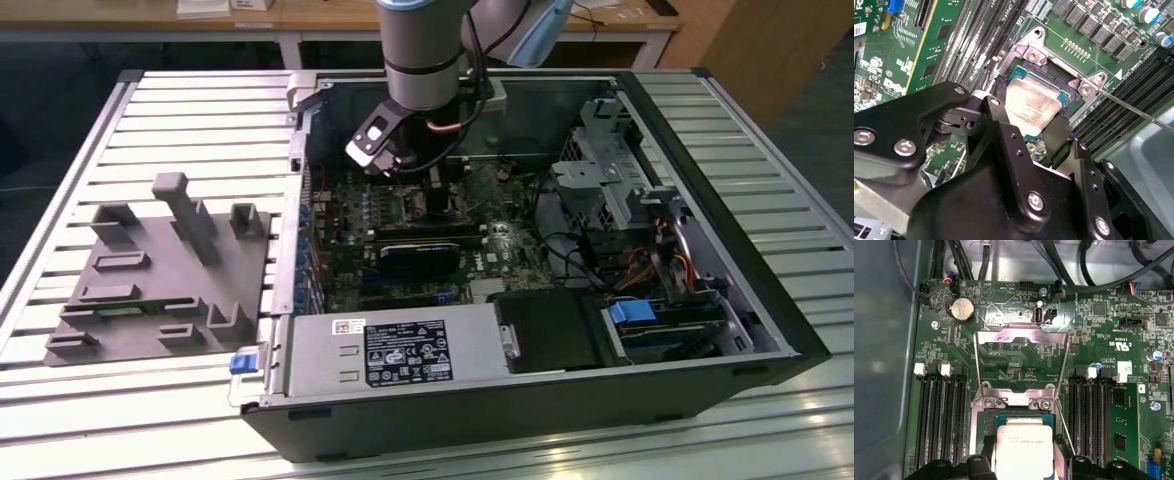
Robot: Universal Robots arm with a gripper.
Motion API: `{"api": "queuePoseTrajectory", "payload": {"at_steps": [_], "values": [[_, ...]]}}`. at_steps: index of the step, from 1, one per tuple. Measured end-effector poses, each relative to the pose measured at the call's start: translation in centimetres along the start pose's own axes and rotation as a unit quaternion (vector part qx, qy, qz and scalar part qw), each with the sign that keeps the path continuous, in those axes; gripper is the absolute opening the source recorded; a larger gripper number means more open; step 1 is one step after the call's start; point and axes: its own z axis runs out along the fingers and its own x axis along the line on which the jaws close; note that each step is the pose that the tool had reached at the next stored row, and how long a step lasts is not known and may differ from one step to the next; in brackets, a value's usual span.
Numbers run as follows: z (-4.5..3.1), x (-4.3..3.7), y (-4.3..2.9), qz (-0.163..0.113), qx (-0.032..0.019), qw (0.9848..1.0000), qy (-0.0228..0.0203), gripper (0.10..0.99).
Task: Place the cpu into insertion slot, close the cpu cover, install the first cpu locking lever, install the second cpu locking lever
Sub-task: 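Place the cpu into insertion slot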
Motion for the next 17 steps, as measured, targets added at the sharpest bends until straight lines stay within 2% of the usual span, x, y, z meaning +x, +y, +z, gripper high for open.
{"api": "queuePoseTrajectory", "payload": {"at_steps": [17], "values": [[0.35,0.5,-0.02,0.0,0.0,1.0,0.0001,0.537]]}}
